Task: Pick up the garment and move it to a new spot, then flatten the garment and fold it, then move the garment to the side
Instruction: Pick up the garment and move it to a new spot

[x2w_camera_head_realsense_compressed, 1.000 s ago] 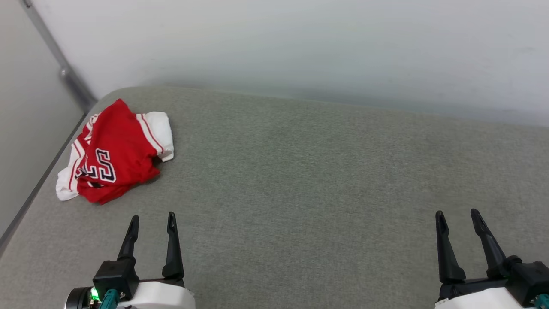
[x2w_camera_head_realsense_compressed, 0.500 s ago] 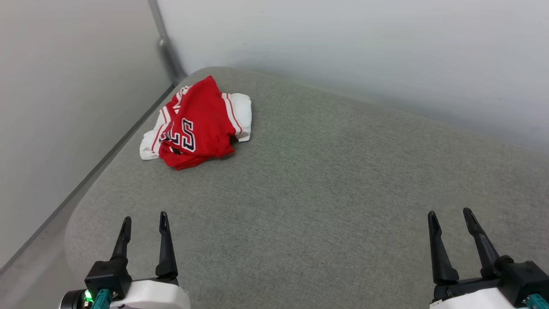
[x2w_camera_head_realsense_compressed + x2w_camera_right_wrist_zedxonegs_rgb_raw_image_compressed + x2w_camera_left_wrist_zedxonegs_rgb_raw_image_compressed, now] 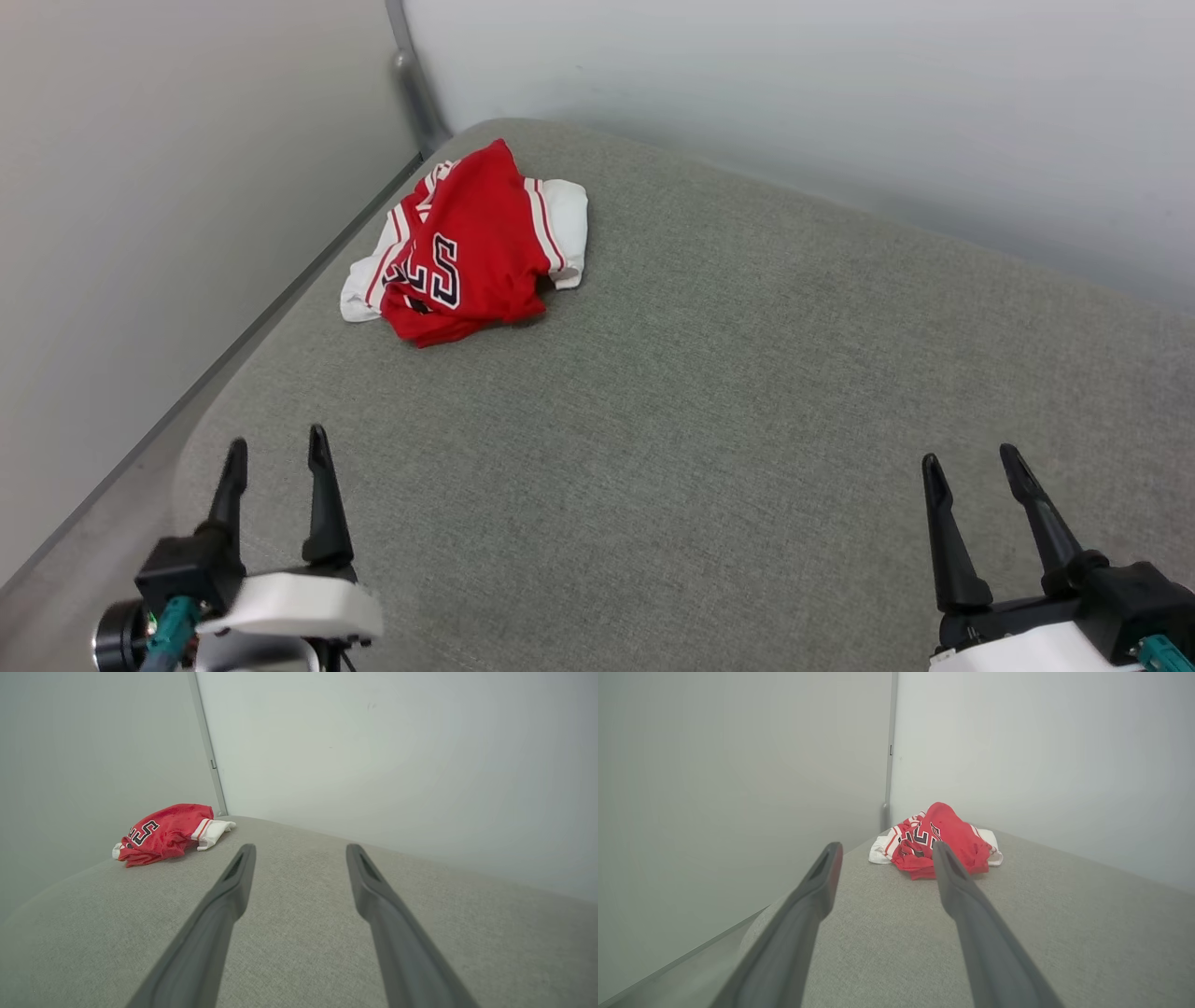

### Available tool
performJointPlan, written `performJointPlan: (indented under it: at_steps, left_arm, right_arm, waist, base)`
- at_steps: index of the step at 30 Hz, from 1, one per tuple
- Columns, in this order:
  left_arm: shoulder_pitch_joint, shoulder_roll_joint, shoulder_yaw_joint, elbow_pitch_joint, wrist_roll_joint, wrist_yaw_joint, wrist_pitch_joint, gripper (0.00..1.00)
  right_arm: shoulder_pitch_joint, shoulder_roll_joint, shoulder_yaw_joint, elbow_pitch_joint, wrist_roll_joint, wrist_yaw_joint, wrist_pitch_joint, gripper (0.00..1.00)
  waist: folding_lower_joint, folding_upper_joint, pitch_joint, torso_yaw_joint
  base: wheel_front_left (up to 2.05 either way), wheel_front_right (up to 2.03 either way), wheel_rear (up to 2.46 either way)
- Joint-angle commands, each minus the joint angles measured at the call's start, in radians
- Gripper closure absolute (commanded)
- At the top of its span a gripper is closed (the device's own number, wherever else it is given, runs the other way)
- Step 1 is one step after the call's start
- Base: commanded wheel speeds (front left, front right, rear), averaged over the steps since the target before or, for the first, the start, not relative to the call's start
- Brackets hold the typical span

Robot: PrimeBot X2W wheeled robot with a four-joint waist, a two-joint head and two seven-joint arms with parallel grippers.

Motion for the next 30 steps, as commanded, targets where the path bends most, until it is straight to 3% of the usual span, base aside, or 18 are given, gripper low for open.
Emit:
performJointPlan:
  at_steps: [1,11,18,23,26,30]
  left_arm:
    - [-0.05,-0.001,0.019,0.0,0.009,-0.02,-0.003,0.0]
    - [-0.407,0.038,0.203,0.027,0.028,-0.12,-0.003,0.0]
    - [-0.641,0.128,0.266,0.093,0.022,-0.164,-0.003,0.0]
    - [-0.763,0.215,0.26,0.205,-0.008,-0.177,-0.003,0.0]
    - [-0.819,0.27,0.207,0.298,-0.055,-0.179,0.011,0.0]
    - [-0.888,0.368,0.08,0.382,-0.191,-0.18,0.122,0.0]
  right_arm:
    - [-0.016,0.002,-0.004,-0.01,-0.008,0.0,-0.002,0.0]
    - [-0.126,0.001,-0.049,-0.064,-0.097,0.0,-0.002,0.0]
    - [-0.204,0.001,-0.085,-0.135,-0.161,0.0,-0.002,0.0]
    - [-0.24,0.001,-0.083,-0.174,-0.19,0.0,-0.002,0.0]
    - [-0.256,0.001,-0.085,-0.191,-0.203,0.0,-0.002,0.0]
    - [-0.272,0.001,-0.081,-0.21,-0.215,0.0,-0.002,0.0]
  waist:
    - [0.0,0.0,0.021,-0.011]
    - [0.0,0.0,0.221,-0.089]
    - [0.0,0.0,0.369,-0.143]
    - [0.0,0.0,0.44,-0.174]
    - [0.0,0.0,0.47,-0.187]
    - [0.0,0.0,0.502,-0.203]
  base:
    - [0.0,0.0,0.0]
    - [0.0,0.0,0.0]
    - [0.0,0.0,0.0]
    - [0.0,0.0,0.0]
    - [0.0,0.0,0.0]
    - [0.0,0.0,0.0]
